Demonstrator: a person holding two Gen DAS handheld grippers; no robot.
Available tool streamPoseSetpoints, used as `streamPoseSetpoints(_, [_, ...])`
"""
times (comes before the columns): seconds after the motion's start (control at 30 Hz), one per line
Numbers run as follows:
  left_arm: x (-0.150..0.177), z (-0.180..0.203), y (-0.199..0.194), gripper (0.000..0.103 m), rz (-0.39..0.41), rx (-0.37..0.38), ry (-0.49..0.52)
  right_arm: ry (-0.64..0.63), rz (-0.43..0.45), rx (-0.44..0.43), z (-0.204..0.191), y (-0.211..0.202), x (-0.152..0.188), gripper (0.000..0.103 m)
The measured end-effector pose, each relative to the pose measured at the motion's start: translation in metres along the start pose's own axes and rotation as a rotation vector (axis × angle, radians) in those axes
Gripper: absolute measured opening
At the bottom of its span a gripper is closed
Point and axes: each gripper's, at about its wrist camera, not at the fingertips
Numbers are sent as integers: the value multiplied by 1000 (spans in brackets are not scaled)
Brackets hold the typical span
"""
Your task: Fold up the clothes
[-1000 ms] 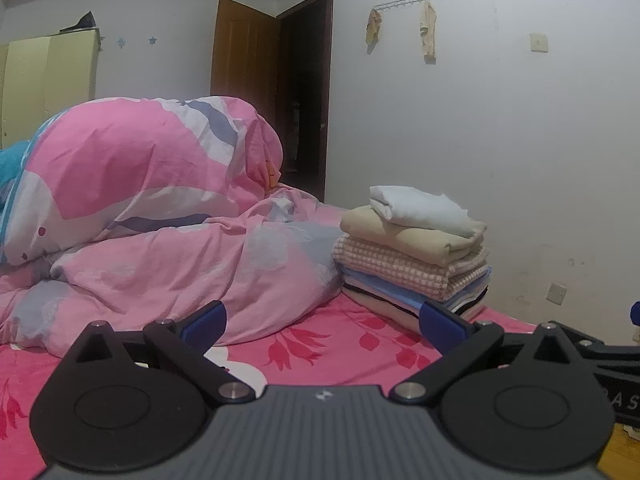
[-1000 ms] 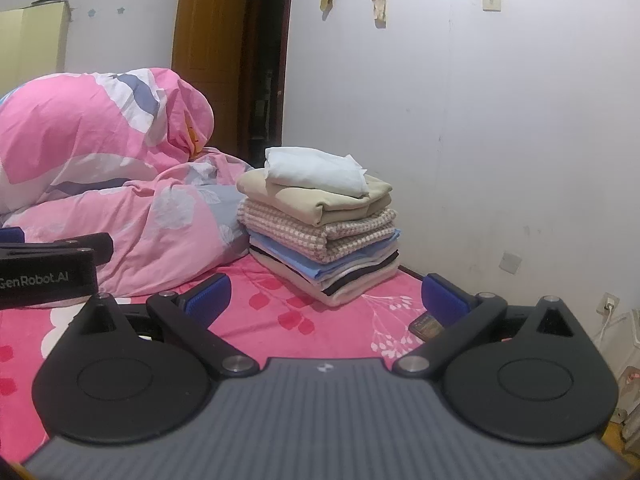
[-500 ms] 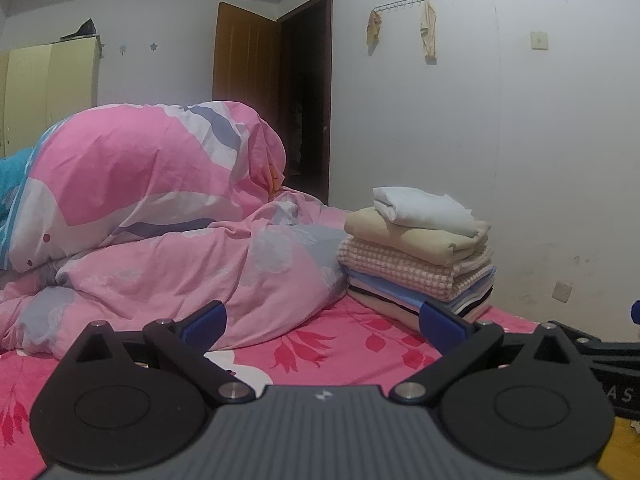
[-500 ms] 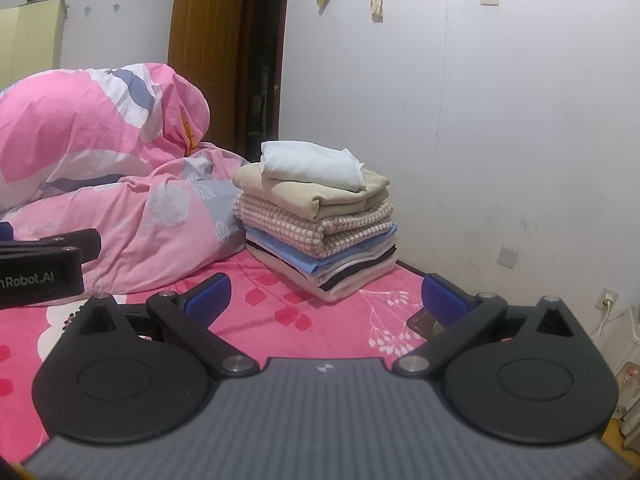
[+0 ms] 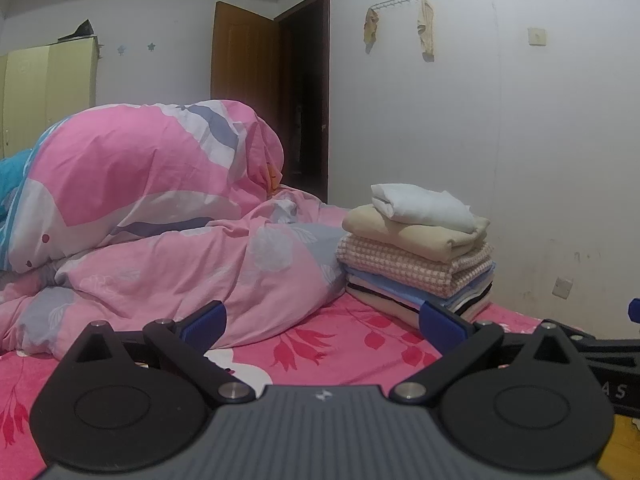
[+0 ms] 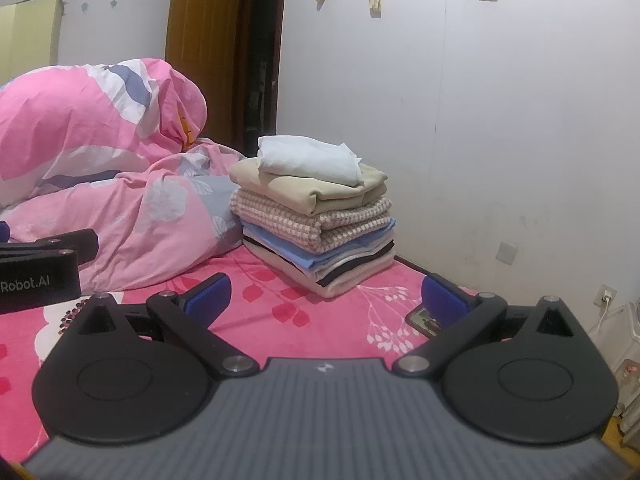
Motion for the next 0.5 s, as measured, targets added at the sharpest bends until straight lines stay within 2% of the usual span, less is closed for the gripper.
streamPoseSetpoints(0.5, [0, -4, 4, 103, -4, -6, -1, -5, -10, 1, -2, 4, 0, 102])
Point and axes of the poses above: each gripper's, at about its wrist camera, not at the fingertips, and y roughly the way its jaws point, z to its right, x to its underside, and after that the axes turned 3 degrees about -y, right-handed
